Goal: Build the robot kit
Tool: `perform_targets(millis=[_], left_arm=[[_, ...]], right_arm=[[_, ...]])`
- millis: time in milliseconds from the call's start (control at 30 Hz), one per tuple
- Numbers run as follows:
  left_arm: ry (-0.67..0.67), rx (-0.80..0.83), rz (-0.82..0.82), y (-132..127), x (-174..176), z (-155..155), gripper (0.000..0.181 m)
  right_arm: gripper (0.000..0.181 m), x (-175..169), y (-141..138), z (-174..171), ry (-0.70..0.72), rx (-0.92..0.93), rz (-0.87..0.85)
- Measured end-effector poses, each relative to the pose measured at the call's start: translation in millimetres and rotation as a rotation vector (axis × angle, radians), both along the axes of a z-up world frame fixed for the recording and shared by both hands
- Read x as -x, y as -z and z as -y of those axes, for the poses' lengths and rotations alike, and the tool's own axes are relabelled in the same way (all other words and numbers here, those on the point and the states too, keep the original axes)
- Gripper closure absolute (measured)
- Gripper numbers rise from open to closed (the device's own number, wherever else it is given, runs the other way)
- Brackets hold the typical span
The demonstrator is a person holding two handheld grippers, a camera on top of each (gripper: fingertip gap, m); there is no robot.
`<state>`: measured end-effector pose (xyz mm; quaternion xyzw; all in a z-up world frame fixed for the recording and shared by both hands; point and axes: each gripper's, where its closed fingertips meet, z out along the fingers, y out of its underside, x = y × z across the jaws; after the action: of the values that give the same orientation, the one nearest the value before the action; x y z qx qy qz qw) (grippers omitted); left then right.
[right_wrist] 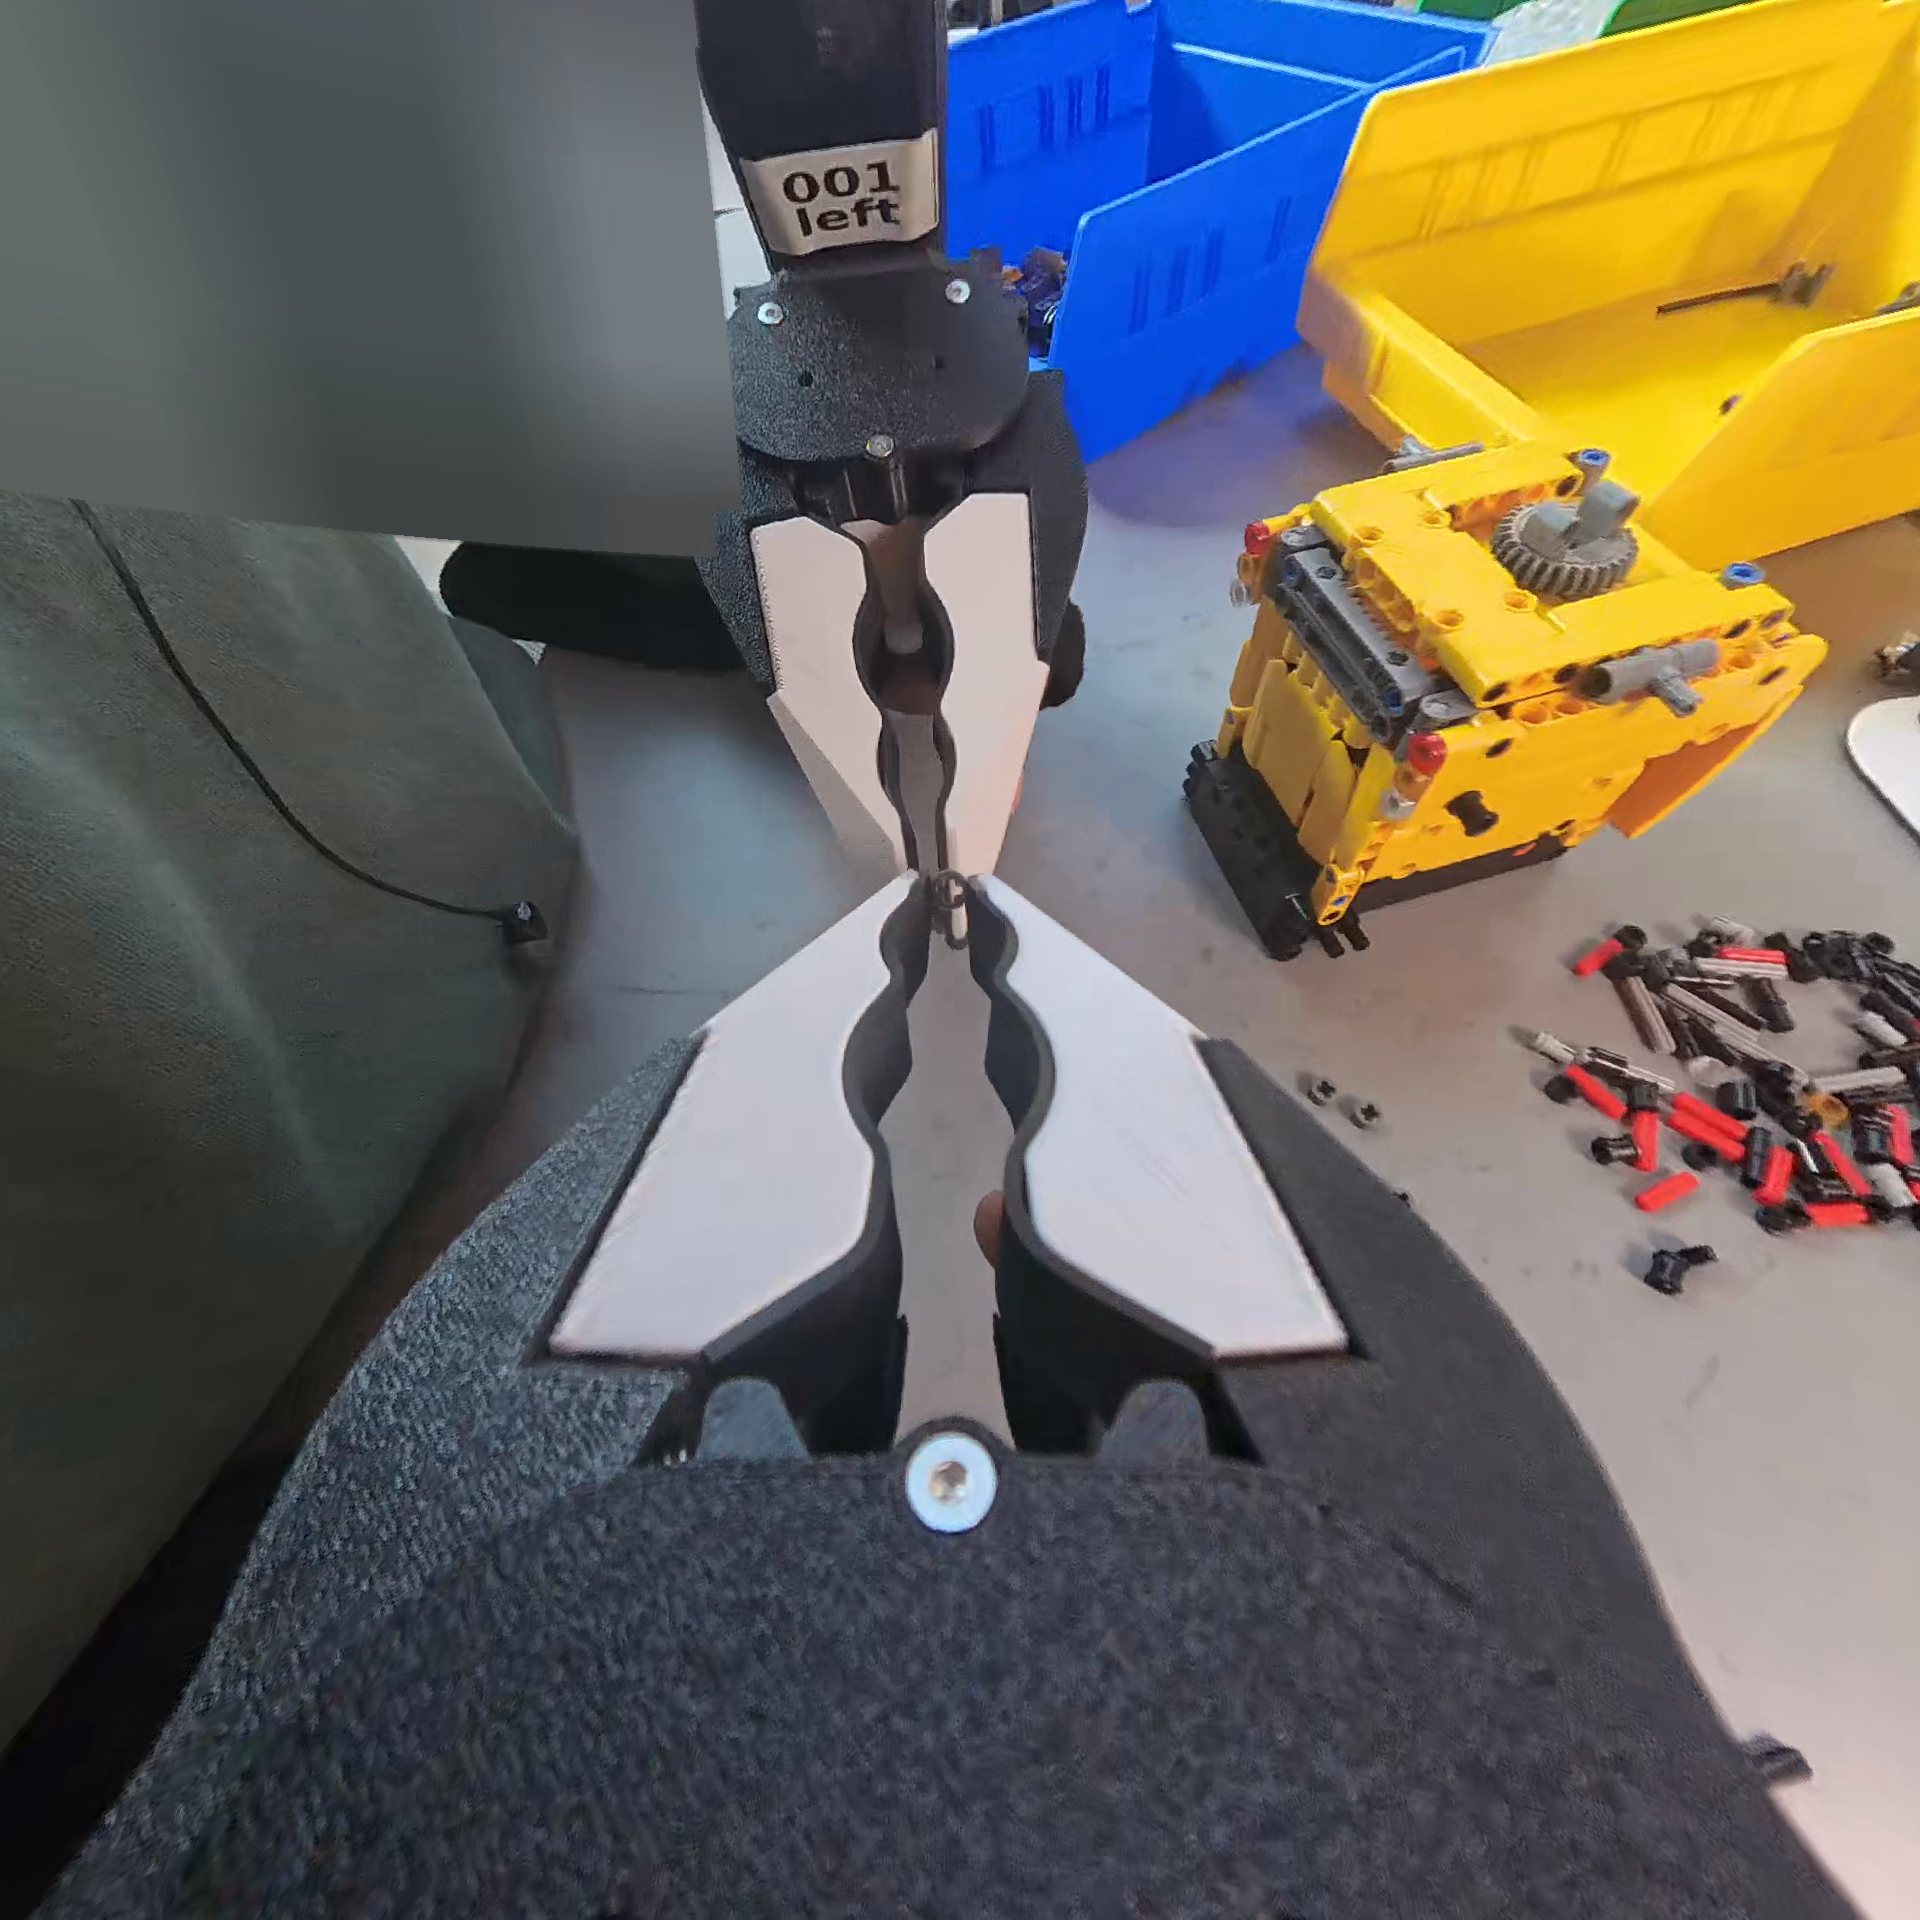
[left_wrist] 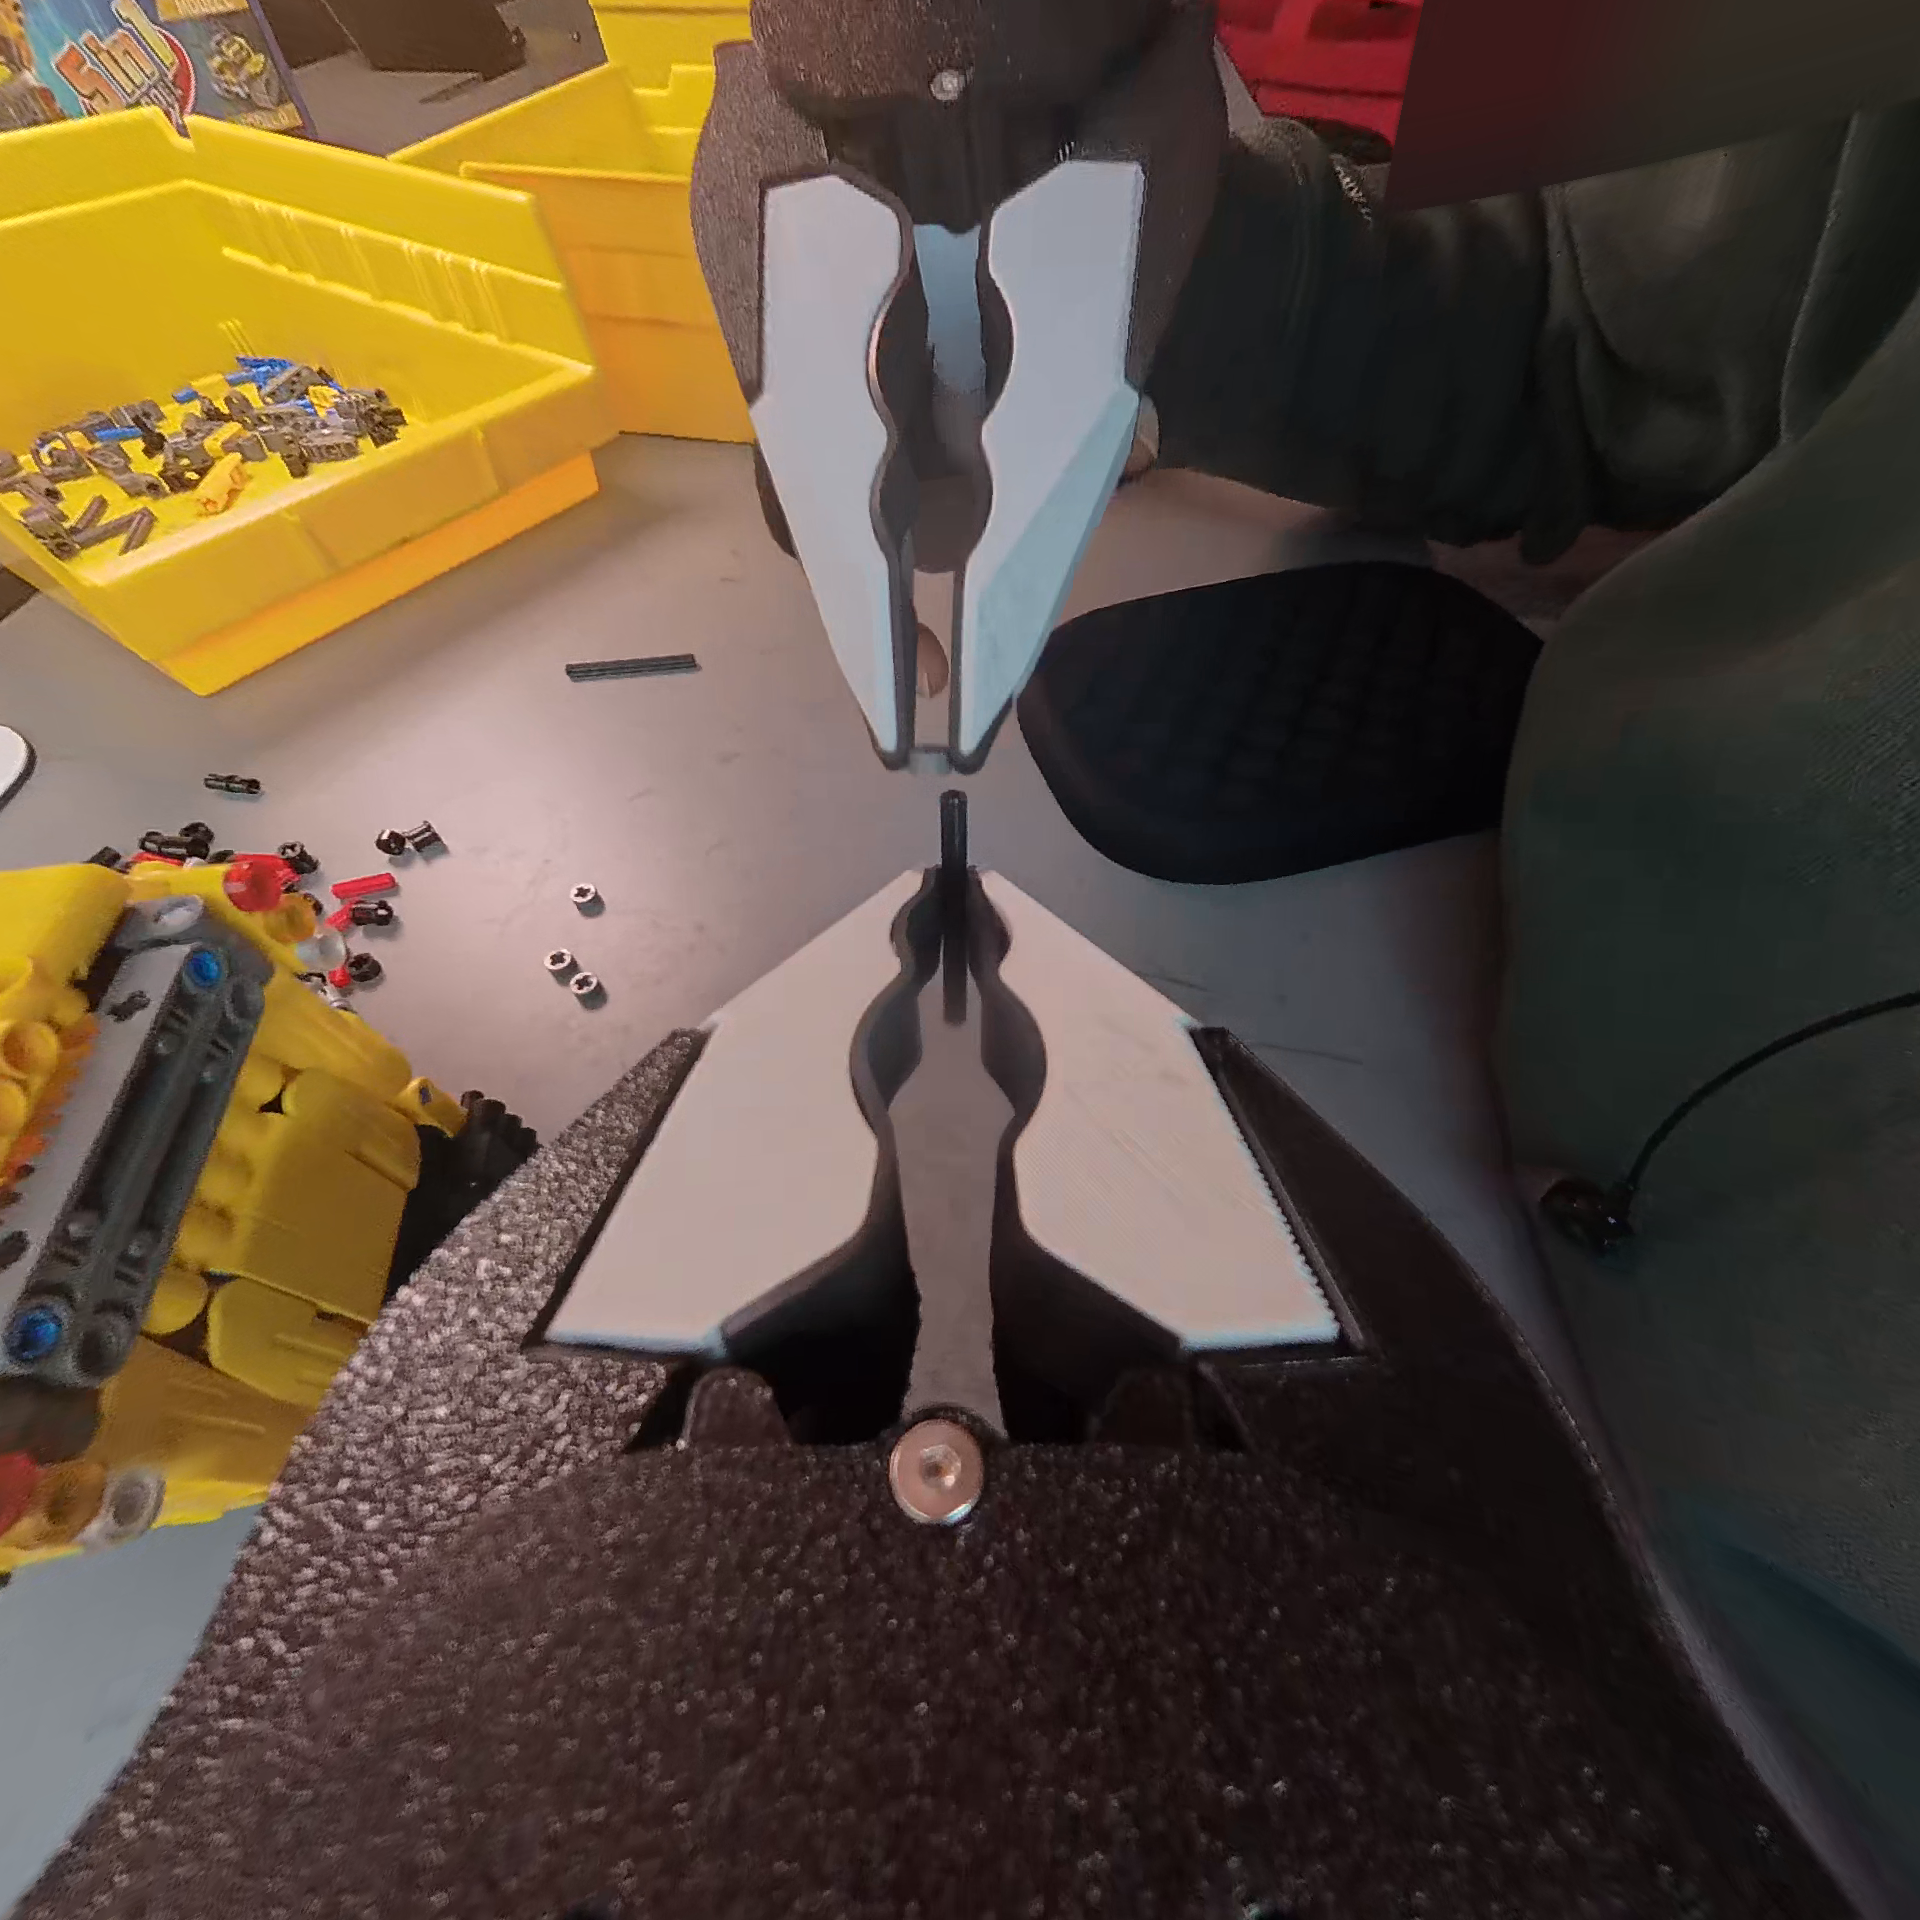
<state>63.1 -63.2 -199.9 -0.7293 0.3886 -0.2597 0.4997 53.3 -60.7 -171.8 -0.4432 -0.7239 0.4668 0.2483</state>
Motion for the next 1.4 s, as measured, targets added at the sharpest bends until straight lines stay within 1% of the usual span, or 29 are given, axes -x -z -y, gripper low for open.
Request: perform_targets(millis=[100,367,733,833,1000,1333,1400], left_arm=[[0.001,-0.002,-0.018,3,0,1,0.178],[0.013,0.007,-0.05,10,0,1,0.178],[0.04,-0.021,-0.055,10,-1,5,0.178],[0.054,-0.026,-0.048,8,-3,7,0.179],[0.091,-0.001,-0.047,11,-6,12,0.179],[0.082,0.019,-0.061,11,-3,7,0.178],[0.077,0.008,-0.088,12,-2,6,0.178]], right_arm=[[0.175,1,5,4,-0.013,0.014,0.012],[0.175,0,13,8,-0.026,-0.073,0.027],[0.175,-2,14,10,-0.05,-0.056,0.028],[0.175,-3,14,13,-0.063,-0.027,0.027],[0.175,-6,19,19,-0.1,-0.035,0.041],[0.175,-3,19,12,-0.074,-0.083,0.01],[0.175,-3,20,10,-0.069,-0.086,0.007]])
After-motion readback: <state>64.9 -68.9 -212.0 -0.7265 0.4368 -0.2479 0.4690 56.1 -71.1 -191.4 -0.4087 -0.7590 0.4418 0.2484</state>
